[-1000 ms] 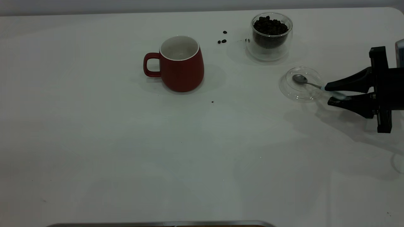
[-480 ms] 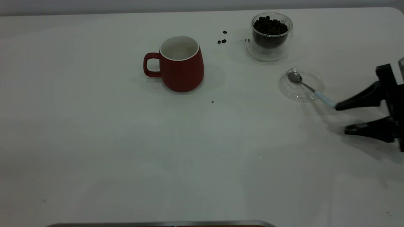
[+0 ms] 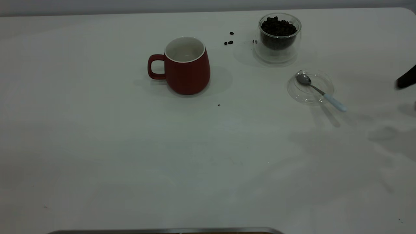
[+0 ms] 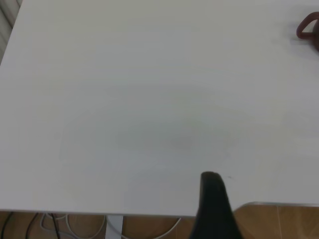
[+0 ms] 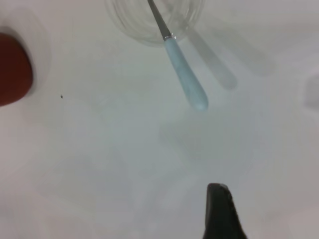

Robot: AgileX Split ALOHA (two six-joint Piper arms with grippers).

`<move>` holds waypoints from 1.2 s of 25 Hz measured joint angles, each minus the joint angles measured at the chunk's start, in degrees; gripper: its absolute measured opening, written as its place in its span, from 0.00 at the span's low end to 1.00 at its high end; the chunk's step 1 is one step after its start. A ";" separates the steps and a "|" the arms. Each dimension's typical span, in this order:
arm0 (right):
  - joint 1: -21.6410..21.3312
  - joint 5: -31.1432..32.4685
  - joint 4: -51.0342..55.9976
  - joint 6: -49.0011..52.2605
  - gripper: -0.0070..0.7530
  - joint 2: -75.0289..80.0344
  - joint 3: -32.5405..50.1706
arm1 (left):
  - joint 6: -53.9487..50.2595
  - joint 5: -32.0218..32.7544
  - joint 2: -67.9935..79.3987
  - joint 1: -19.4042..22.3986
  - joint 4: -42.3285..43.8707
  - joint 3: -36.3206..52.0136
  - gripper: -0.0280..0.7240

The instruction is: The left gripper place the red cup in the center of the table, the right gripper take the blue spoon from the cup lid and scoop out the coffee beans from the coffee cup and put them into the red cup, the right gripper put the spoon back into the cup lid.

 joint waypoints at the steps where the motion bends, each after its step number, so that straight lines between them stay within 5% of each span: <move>1: 0.00 0.22 -3.45 3.49 0.68 -3.43 0.05 | 0.00 0.00 0.00 0.00 0.00 0.00 0.82; 8: 0.00 10.56 -29.17 24.31 0.68 -24.35 0.50 | 0.00 0.00 0.00 0.00 0.00 0.00 0.82; 12: 0.00 18.89 -35.20 29.77 0.68 -34.45 0.55 | 0.00 0.00 0.00 0.00 0.00 0.00 0.82; 18: 0.00 29.77 -37.91 30.66 0.68 -48.33 0.62 | 0.00 0.00 0.00 0.00 0.00 0.00 0.82; 30: 0.00 31.92 -43.04 17.37 0.68 -79.39 1.13 | 0.00 0.00 0.00 0.00 0.00 0.00 0.82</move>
